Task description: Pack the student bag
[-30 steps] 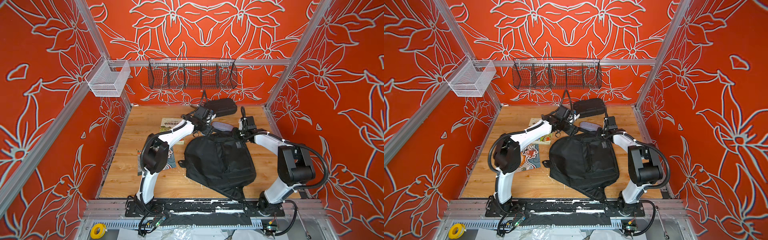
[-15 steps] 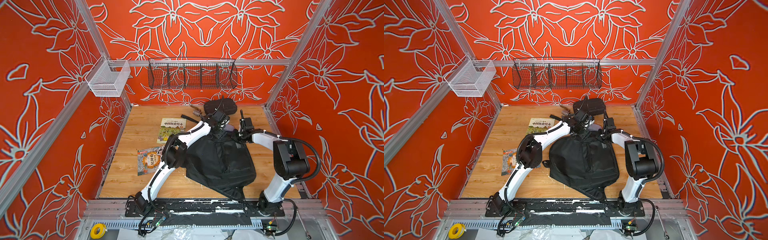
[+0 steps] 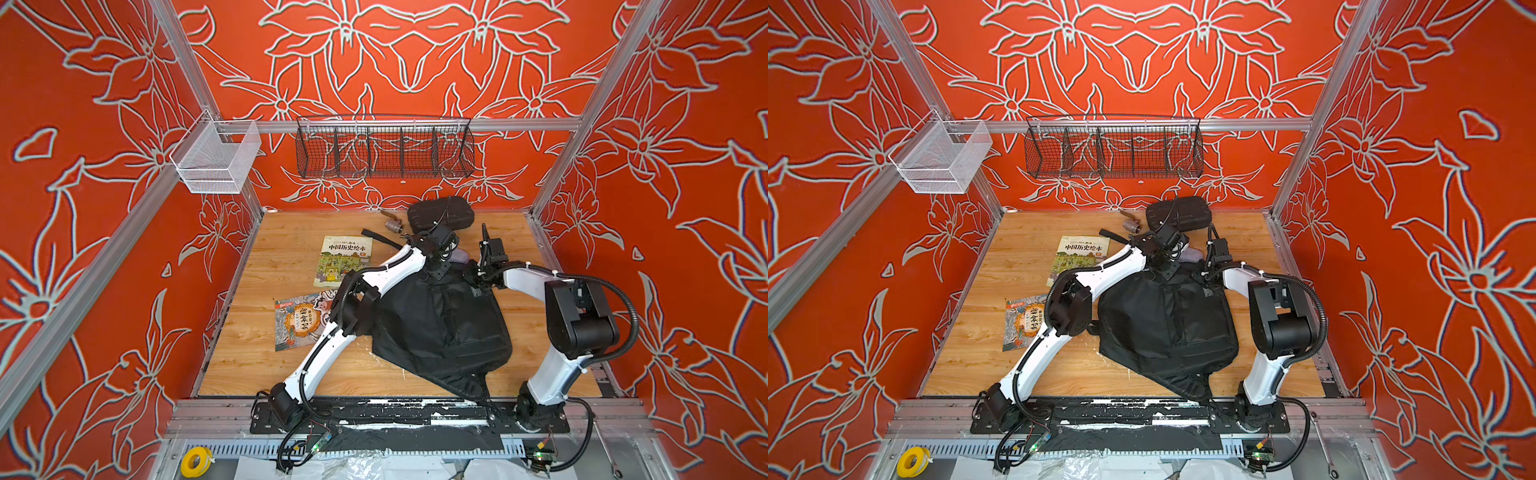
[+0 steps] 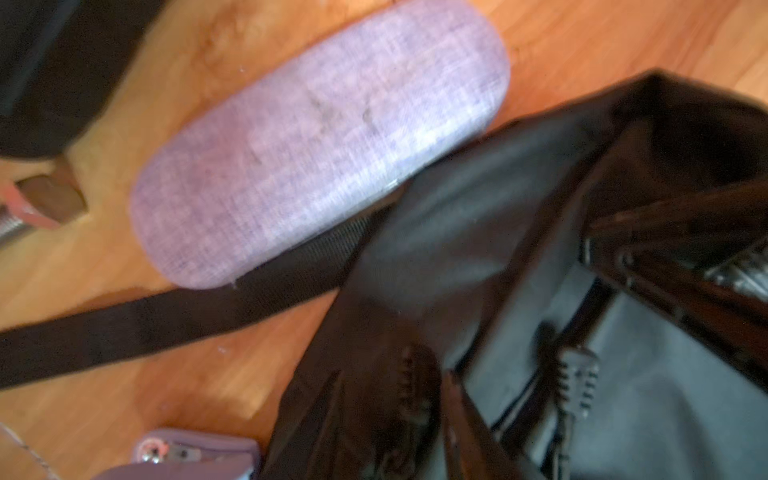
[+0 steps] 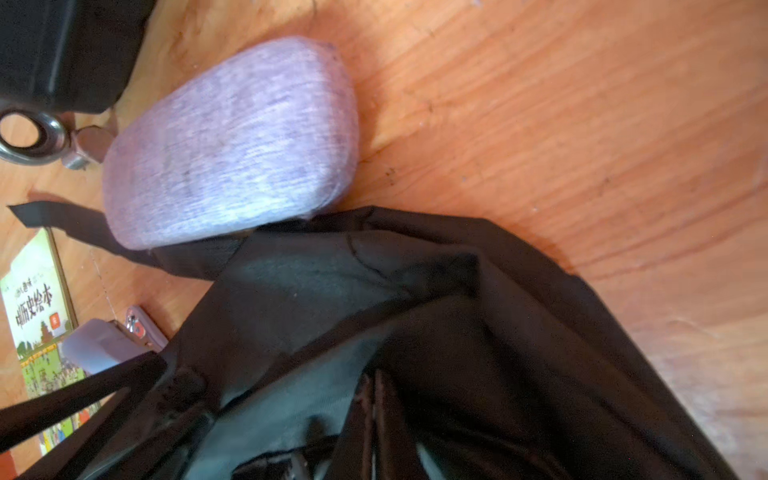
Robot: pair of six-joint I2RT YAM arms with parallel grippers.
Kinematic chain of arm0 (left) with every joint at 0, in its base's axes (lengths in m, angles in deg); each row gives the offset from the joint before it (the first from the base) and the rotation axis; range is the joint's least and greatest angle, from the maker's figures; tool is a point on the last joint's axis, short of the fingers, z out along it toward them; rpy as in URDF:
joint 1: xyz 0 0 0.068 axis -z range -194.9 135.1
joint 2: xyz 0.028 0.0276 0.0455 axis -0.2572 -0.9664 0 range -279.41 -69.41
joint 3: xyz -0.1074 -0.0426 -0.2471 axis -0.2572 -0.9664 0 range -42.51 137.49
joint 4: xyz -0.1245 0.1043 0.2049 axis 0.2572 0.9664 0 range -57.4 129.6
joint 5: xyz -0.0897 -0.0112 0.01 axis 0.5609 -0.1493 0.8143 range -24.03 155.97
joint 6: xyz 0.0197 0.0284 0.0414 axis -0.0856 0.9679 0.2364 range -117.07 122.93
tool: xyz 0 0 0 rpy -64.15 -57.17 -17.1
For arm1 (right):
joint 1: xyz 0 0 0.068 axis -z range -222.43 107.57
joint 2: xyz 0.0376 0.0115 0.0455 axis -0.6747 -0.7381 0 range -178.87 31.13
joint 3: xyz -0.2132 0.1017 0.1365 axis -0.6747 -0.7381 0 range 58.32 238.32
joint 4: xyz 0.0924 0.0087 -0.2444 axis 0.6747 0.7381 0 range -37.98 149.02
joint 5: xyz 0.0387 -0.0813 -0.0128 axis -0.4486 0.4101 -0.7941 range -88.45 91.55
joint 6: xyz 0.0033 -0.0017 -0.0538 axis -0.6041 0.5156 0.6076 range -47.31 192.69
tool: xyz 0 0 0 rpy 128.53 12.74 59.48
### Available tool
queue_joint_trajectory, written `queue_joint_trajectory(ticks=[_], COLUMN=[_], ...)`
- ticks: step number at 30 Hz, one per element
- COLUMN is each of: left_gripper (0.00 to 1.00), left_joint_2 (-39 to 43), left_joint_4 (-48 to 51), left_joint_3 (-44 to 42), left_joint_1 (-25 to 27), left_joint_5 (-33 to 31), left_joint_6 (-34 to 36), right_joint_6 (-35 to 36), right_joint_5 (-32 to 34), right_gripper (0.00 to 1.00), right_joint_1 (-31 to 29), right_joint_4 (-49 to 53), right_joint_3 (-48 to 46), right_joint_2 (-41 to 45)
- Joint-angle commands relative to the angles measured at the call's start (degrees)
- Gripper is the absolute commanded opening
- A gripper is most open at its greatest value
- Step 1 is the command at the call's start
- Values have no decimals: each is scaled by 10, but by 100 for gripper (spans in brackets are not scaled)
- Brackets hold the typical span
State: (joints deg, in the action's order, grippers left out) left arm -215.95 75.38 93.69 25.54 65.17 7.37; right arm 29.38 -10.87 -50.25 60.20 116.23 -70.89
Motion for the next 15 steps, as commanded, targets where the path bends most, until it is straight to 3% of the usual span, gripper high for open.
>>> queue_joint_trajectory(ticks=[1, 5, 15], left_gripper=[22, 0, 0], left_joint_2=[-13, -4, 120], left_joint_4=[-8, 5, -28], left_joint_3=[11, 10, -121], left_joint_1=[0, -2, -42], left_joint_5=[-19, -28, -5], left_joint_6=[6, 14, -28], right_joint_6=[-46, -73, -134], right_joint_5=[0, 8, 44], right_gripper=[0, 0, 0], right_joint_1=[2, 4, 24], right_joint_4=[-2, -2, -17], right_joint_3=[-22, -30, -73], right_joint_2=[-24, -29, -7])
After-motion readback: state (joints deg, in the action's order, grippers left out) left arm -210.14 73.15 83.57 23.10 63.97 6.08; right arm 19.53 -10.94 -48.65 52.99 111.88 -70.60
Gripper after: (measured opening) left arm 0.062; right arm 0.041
